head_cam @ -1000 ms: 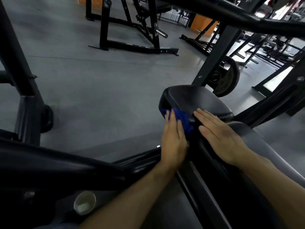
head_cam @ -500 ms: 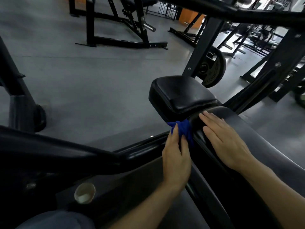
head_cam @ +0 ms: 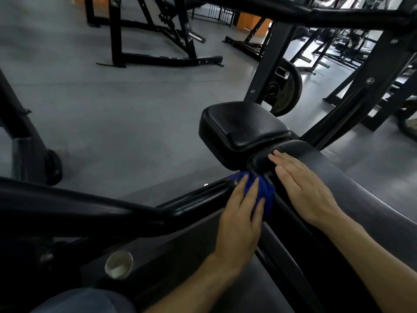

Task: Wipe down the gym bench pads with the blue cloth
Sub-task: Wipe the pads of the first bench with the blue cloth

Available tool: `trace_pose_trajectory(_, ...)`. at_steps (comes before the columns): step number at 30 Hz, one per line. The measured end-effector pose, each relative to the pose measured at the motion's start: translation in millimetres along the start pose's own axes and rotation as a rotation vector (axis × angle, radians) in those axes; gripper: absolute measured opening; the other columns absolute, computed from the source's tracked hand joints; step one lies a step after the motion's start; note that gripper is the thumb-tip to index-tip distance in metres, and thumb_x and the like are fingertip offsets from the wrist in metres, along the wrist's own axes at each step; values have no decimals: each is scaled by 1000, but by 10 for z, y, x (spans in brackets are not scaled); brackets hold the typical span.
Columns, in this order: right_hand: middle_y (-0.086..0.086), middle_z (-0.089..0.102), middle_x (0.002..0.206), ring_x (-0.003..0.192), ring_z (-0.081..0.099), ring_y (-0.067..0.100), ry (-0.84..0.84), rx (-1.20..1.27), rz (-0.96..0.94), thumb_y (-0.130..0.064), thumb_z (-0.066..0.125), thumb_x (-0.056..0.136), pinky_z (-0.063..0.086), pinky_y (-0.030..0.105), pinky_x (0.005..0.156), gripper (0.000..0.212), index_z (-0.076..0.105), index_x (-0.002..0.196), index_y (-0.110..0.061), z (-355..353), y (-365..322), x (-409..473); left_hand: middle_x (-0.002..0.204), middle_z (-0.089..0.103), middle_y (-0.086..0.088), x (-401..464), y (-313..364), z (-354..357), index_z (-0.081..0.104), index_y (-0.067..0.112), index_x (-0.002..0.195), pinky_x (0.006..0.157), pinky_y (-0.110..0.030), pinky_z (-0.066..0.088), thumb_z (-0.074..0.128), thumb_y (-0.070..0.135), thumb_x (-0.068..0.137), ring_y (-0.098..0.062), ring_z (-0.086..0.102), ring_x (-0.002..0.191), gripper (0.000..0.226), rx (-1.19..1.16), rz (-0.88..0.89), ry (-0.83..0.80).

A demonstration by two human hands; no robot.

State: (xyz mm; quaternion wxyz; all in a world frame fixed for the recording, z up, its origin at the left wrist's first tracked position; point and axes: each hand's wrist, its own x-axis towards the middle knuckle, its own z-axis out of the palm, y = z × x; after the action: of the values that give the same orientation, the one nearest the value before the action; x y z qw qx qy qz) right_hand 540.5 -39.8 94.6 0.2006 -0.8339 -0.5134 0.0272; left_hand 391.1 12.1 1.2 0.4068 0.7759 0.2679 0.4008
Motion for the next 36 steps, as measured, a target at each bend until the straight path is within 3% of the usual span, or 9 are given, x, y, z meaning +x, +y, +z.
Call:
trace_pose_trajectory(4, -21, 35, 156, 144, 23, -9, 2, 12, 14, -35, 32, 108, 16, 25, 122, 43, 45, 149, -34, 3, 24, -2, 160, 40, 7, 159, -17, 5, 45, 24, 152, 119, -11, 22, 50, 26, 108, 0, 35, 145, 45, -138, -72, -2)
trace_pose_trajectory(8, -17, 34, 159, 147, 22, -2, -10, -86, -2, -33, 35, 107, 15, 29, 123, 44, 42, 151, -33, -22, 46, 28, 114, 70, 20, 533, 124, -22, 65, 29, 134, 92, -13, 45, 48, 33, 108, 13, 60, 106, 32, -349, -300, 108)
trace_pose_trajectory(12, -10, 29, 163, 151, 17, 3, -40, -179, -61, -32, 32, 108, 8, 32, 126, 47, 37, 154, -29, 18, 89, 36, 160, 36, 14, 120, 217, 158, 48, 31, 150, 117, -10, 25, 48, 30, 108, 6, 35, 142, 42, -246, -169, 134)
trace_pose_trajectory(15, -12, 26, 163, 151, 14, 1, -54, -121, -47, -33, 31, 108, 9, 32, 126, 47, 35, 155, -29, 8, 69, 5, 168, 12, 21, -464, 348, 314, 28, 41, 154, 119, -9, 16, 45, 27, 108, 7, 17, 151, 51, -228, -62, 20)
trace_pose_trajectory(18, -16, 28, 162, 149, 15, -5, -54, -57, -34, -33, 34, 108, 12, 29, 126, 46, 38, 154, -30, -35, 90, -139, 168, 15, 17, -499, 318, 318, 26, 37, 155, 121, -12, 15, 45, 23, 108, 8, 15, 151, 52, -269, -65, -10)
trace_pose_trajectory(24, -20, 33, 158, 147, 19, -7, -22, -19, -16, -33, 38, 107, 18, 32, 125, 45, 43, 151, -33, -132, 213, -380, 165, 29, 12, 152, 259, 250, 42, 23, 153, 123, -24, 22, 44, 23, 109, 2, 26, 149, 44, -315, -252, 181)
trace_pose_trajectory(28, -19, 36, 157, 147, 22, -5, 6, -8, -35, -31, 40, 106, 21, 36, 125, 44, 46, 150, -32, -107, 223, -387, 170, 13, 7, -381, 374, 442, 31, 19, 157, 125, -23, 18, 43, 10, 108, -6, 15, 155, 52, -234, -4, 88)
trace_pose_trajectory(32, -22, 39, 155, 145, 25, -7, 15, 13, -22, -30, 42, 105, 23, 33, 124, 43, 48, 147, -35, -109, 248, -389, 169, 17, -9, -415, 165, 449, 31, 5, 157, 126, -34, 20, 39, 9, 106, -20, 14, 157, 51, -91, 243, 14)
trace_pose_trajectory(36, -23, 44, 151, 143, 31, -6, 57, 28, -16, -27, 47, 103, 26, 33, 123, 41, 53, 143, -37, -132, 249, -376, 168, 22, -8, 115, 91, 101, 25, 9, 159, 125, -23, 16, 46, 10, 106, -14, 17, 156, 56, -91, 148, 8)
